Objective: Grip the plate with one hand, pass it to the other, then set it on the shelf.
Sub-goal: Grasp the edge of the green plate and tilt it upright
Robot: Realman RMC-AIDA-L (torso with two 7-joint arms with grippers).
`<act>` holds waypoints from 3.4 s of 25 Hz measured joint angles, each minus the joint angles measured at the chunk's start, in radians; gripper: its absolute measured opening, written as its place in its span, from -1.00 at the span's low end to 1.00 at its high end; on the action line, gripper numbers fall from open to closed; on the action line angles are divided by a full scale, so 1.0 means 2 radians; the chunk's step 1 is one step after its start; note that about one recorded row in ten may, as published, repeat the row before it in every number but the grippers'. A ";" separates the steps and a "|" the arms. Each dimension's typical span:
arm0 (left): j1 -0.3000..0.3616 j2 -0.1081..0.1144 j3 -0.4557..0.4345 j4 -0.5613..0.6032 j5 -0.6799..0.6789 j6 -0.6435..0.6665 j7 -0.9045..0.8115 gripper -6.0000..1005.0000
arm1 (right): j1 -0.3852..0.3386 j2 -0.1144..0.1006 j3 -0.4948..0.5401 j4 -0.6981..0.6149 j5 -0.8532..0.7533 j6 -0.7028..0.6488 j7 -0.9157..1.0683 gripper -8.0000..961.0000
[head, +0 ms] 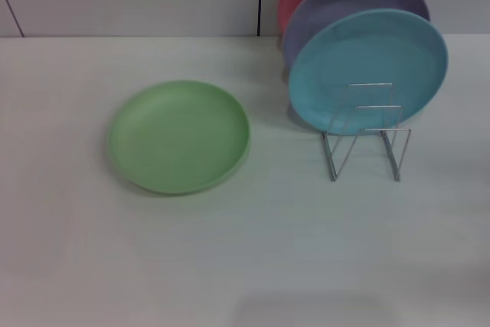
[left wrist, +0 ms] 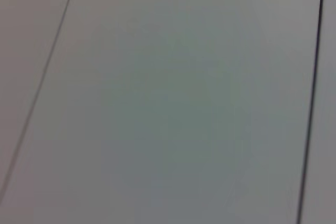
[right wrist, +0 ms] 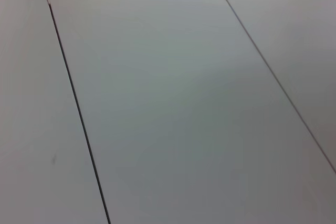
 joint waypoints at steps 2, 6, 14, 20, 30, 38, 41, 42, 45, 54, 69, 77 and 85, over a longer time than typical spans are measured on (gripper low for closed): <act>0.000 -0.003 0.000 0.001 0.008 0.001 -0.012 0.65 | 0.003 -0.001 0.000 0.000 0.000 0.001 0.000 0.47; 0.001 -0.014 0.002 0.006 0.015 0.002 -0.010 0.65 | 0.006 0.000 0.000 0.001 -0.001 0.000 0.003 0.47; 0.002 -0.010 0.081 0.024 0.022 0.002 -0.037 0.65 | 0.011 0.003 -0.001 0.004 -0.001 -0.001 0.004 0.47; 0.006 0.025 0.178 0.008 0.040 -0.008 -0.142 0.65 | 0.018 0.001 -0.001 0.005 -0.003 -0.001 0.004 0.47; 0.024 0.016 0.174 -0.041 0.041 -0.068 -0.113 0.65 | 0.026 -0.006 -0.018 0.001 -0.004 0.004 0.001 0.47; 0.034 -0.012 0.139 -0.128 0.040 -0.155 -0.031 0.65 | 0.030 -0.006 -0.020 0.001 -0.004 0.005 0.000 0.47; 0.045 -0.011 0.135 -0.231 0.040 -0.280 -0.009 0.65 | 0.030 -0.006 -0.021 0.000 -0.004 0.006 0.000 0.47; 0.048 -0.010 0.131 -0.280 0.040 -0.354 0.002 0.65 | 0.030 -0.006 -0.022 0.000 -0.004 0.007 0.000 0.47; 0.048 -0.008 0.123 -0.353 0.040 -0.465 0.009 0.65 | 0.030 -0.006 -0.022 0.000 -0.006 0.011 0.002 0.47; 0.035 -0.014 0.072 -0.538 -0.026 -0.818 0.100 0.65 | 0.031 -0.004 -0.022 0.000 -0.008 0.015 0.000 0.47; -0.054 -0.018 -0.046 -0.433 -0.116 -1.009 0.206 0.65 | 0.034 -0.006 -0.034 0.000 -0.008 0.029 -0.006 0.47; -0.098 -0.019 -0.061 -0.381 -0.051 -1.046 0.201 0.65 | 0.034 -0.006 -0.045 -0.002 -0.008 0.030 -0.006 0.47; -0.125 -0.018 -0.063 -0.338 -0.038 -1.055 0.205 0.65 | 0.034 -0.006 -0.046 -0.002 -0.008 0.030 -0.006 0.47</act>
